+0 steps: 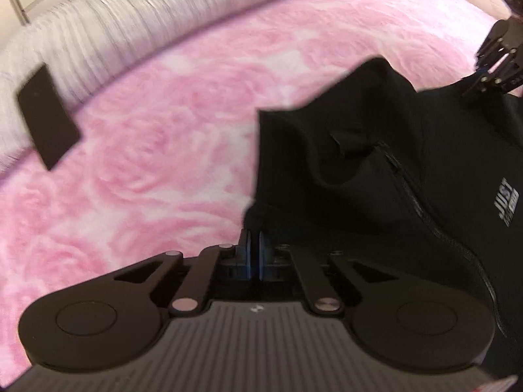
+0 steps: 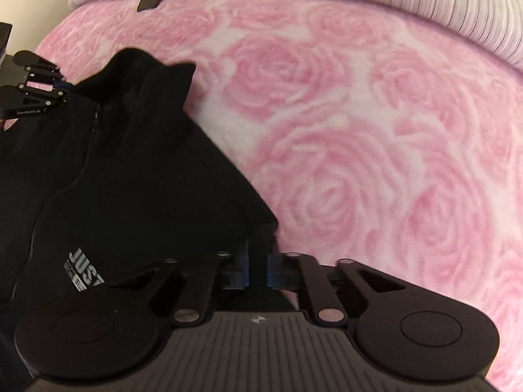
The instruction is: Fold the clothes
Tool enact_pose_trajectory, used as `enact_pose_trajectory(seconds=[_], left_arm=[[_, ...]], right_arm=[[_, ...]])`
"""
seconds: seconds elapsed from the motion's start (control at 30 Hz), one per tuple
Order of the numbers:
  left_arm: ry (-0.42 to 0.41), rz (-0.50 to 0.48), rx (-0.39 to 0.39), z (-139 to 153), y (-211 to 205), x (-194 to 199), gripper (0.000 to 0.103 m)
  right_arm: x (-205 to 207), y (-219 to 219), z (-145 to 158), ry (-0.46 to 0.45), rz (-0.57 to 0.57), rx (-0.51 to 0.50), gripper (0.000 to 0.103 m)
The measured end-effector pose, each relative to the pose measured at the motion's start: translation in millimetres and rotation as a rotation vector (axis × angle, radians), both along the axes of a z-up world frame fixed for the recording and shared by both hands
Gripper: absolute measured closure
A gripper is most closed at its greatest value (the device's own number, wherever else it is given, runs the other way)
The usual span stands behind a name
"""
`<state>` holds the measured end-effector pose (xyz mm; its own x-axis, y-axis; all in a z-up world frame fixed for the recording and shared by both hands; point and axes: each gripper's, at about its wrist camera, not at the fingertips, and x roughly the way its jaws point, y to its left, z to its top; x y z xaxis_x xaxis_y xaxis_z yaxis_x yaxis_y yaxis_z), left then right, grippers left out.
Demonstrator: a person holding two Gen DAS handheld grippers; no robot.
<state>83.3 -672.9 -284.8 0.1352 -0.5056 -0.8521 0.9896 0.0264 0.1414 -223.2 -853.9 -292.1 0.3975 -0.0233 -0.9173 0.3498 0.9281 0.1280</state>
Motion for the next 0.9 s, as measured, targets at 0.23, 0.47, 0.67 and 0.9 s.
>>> enact_pose_trajectory(seconds=[0.23,0.47,0.67,0.9], left_arm=[[-0.018,0.023,-0.102,35.2,-30.8,13.1,0.101],[-0.012,0.103,-0.089,6.8,-87.0,14.6,0.092],[-0.020,0.173,-0.150,13.0,-41.5,11.7,0.072],[0.023,0.308,-0.117,48.3,99.4,-9.7,0.066]], right_arm=[[3.9,-20.5,56.0,-0.064,0.032,-0.197,0.100],[14.9,-67.1,44.3,-0.032,-0.086,-0.235,0.093],[4.7,-39.8,44.8,-0.103,-0.138,-0.307,0.065],[-49.9,49.9,58.4,-0.123,-0.110,-0.164,0.064]])
